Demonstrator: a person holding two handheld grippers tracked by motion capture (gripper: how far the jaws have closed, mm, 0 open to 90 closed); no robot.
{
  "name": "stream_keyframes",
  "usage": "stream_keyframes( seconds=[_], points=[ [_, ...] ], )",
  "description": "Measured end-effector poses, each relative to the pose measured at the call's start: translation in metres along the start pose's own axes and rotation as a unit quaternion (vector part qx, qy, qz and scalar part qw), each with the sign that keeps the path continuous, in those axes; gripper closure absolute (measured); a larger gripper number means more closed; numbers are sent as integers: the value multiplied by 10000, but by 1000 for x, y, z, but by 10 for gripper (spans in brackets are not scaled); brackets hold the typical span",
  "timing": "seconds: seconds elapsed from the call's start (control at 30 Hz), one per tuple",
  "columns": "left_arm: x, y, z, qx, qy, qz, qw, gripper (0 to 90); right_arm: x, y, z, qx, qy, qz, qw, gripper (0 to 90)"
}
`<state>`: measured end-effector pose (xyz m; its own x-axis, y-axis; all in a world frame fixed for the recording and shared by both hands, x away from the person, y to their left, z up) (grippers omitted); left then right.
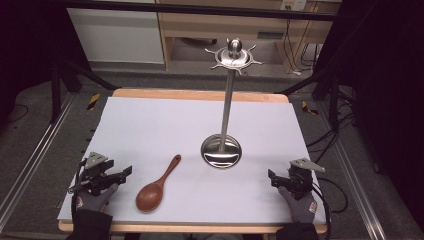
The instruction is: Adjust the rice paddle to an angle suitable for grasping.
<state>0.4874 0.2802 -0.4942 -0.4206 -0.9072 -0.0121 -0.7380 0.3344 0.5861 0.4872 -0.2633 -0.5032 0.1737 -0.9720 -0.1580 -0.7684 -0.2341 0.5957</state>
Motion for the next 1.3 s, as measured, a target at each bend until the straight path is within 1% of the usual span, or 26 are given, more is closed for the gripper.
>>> stream_keyframes(
  seconds=[0.1,0.13,0.17,0.2,0.23,0.27,0.3,0.33,0.4,0.43,0.5,0.53,0.57,0.67,0.7,0.73,0.83,0.87,0.97,1.0,1.03,1.07,1.27,1.3],
  points=[
    [1,2,-1,9,-10,-39,10000,232,0,1,1,-19,27,-7,10000,117],
    [2,4,-3,38,-4,-23,10000,232,-2,1,1,-47,-29,-23,10000,117],
    [2,4,-3,38,-4,-23,10000,232,-2,1,1,-47,-29,-23,10000,117],
    [4,5,-5,59,-11,-26,10000,232,-3,0,2,-121,20,-59,9999,117],
    [4,5,-5,59,-11,-26,10000,231,-3,0,2,-121,20,-59,9999,117],
    [5,5,-5,54,-53,-5,10000,230,-2,-2,3,-167,87,-14,9998,117],
    [5,5,-5,54,-53,-5,10000,230,-2,-2,3,-167,87,-14,9998,117],
    [8,5,-6,46,-78,14,10000,230,-3,-1,3,-169,123,-34,9998,117],
    [10,5,-7,44,-92,39,9999,230,-3,-1,3,-171,118,-34,9998,117],
    [11,5,-8,49,-108,43,9999,230,-3,-1,3,-156,138,-7,9998,117],
    [14,6,-9,27,-158,78,9998,233,-4,-2,3,-206,105,15,9997,117],
    [18,7,-11,56,-192,104,9997,241,-4,-2,3,-217,116,31,9997,117],
    [18,7,-11,56,-192,104,9997,250,-4,-2,3,-218,117,29,9997,117],
    [24,8,-14,47,-309,126,9994,260,-5,-2,4,-223,111,20,9997,117],
    [24,8,-14,47,-309,126,9994,261,-5,-2,4,-223,111,20,9997,117],
    [28,9,-16,57,-340,142,9993,261,-4,-2,3,-224,125,18,9997,117],
    [31,10,-18,66,-358,184,9992,267,-5,-2,4,-231,107,17,9997,117],
    [34,10,-20,52,-375,197,9991,269,-4,-2,4,-233,149,22,9996,117],
    [37,10,-21,34,-390,236,9990,276,-5,-2,4,-244,159,8,9996,117],
    [39,11,-23,7,-443,243,9987,277,-7,-3,5,-270,105,-3,9996,116],
    [39,11,-23,7,-443,243,9987,277,-7,-3,5,-270,105,-3,9996,116],
    [42,11,-24,1,-446,265,9987,277,-7,-3,4,-258,185,-23,9995,117],
    [49,11,-30,-40,-522,310,9981,271,-9,-4,5,-288,176,-16,9994,116],
    [49,11,-30,-40,-522,310,9981,269,-8,-4,5,-285,207,-9,9994,116]
  ],
)
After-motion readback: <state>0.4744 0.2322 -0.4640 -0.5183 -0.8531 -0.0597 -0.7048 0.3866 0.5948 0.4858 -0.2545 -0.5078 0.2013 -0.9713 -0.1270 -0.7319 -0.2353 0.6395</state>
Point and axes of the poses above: each handheld gripper's, and its own axes: y roughly backward along the jaws, z roughly out of its underside, x roughly to its right, the point moved 6 cm from there along -y, roughly forward along the jaws, and after that the axes turned 7 degrees about -y, right-handed, at the moved point
